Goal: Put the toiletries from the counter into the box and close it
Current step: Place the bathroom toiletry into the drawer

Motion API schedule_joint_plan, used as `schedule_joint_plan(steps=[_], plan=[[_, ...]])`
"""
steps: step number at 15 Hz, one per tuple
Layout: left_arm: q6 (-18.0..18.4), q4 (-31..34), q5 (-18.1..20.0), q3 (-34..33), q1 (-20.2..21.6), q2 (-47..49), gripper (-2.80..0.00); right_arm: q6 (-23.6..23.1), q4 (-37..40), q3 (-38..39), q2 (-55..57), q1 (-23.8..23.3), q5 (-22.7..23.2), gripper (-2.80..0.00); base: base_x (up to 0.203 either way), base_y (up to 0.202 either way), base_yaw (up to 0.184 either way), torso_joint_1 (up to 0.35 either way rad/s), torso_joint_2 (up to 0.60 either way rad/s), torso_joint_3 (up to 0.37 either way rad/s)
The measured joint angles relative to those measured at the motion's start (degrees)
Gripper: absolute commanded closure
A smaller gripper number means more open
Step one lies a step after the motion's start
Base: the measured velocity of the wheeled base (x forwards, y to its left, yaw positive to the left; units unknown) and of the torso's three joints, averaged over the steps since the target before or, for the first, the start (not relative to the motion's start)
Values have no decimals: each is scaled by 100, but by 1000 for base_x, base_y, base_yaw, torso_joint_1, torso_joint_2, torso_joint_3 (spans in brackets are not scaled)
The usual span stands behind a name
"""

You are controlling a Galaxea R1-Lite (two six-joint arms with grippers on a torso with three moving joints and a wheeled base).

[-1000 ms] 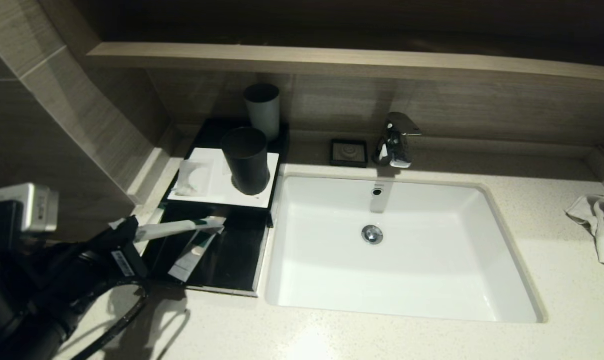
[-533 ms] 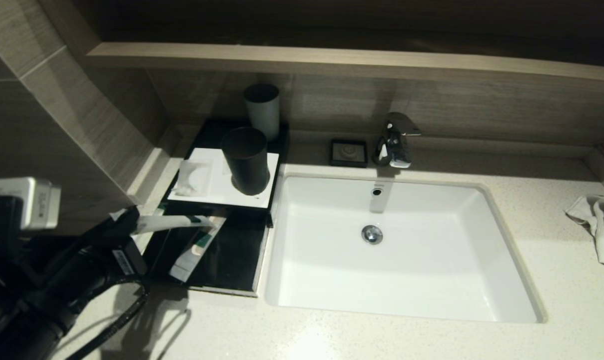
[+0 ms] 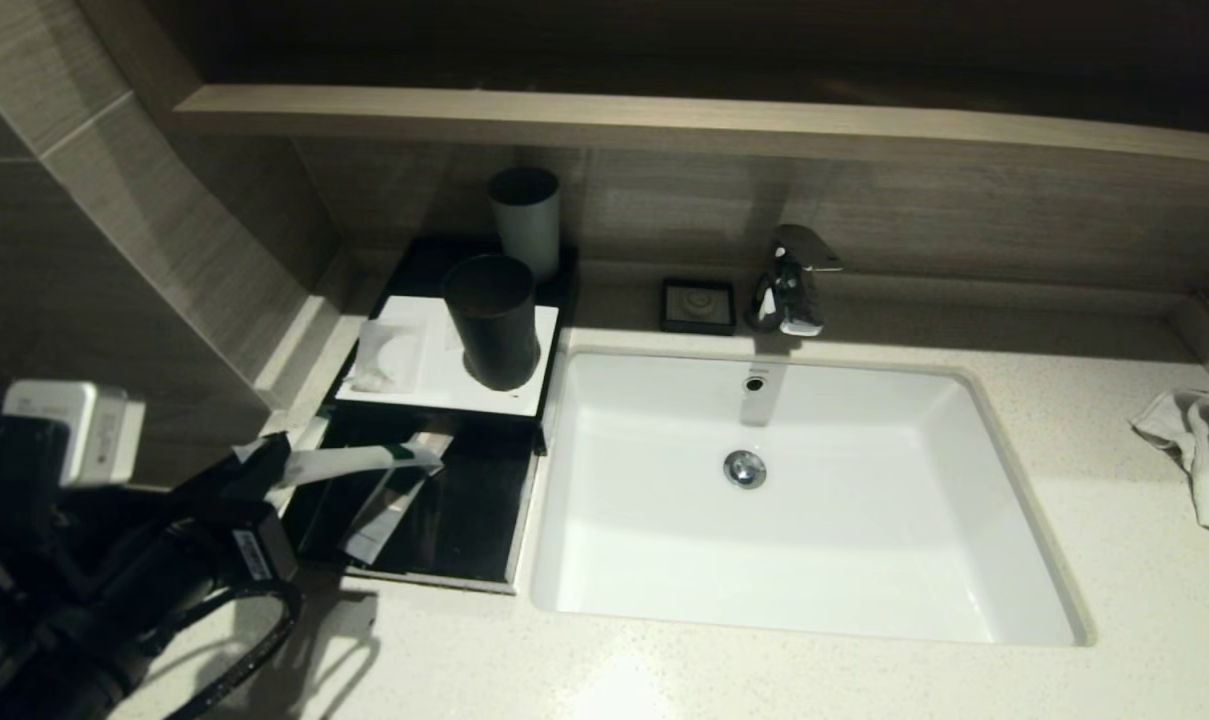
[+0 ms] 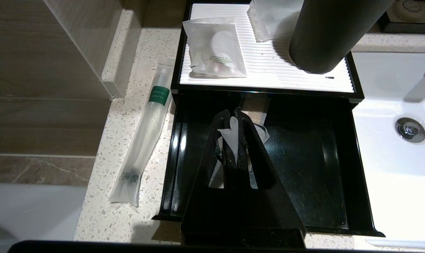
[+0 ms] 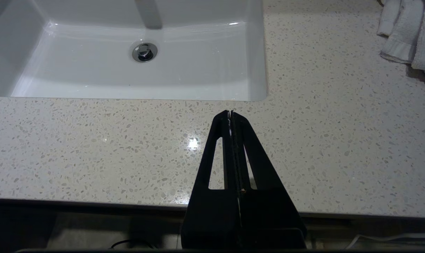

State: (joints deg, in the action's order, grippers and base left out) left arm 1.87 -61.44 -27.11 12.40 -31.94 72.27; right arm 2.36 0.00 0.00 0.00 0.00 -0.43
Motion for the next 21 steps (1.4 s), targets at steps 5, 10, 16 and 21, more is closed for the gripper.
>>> schedule_joint_plan(steps=[5, 10, 16, 21], plan=[[188, -9, 121, -88, -4, -16, 0, 0, 0, 0, 0, 0, 0, 0, 0, 0, 0, 0, 0, 0], [204, -38, 126, -121, 2, 24, 0, 0, 0, 0, 0, 0, 0, 0, 0, 0, 0, 0, 0, 0], [215, -33, 127, -118, 5, 122, -280, -1, 0, 0, 0, 0, 0, 0, 0, 0, 0, 0, 0, 0], [211, -32, 126, -129, 4, 249, -280, -2, 0, 0, 0, 0, -3, 0, 0, 0, 0, 0, 0, 0]])
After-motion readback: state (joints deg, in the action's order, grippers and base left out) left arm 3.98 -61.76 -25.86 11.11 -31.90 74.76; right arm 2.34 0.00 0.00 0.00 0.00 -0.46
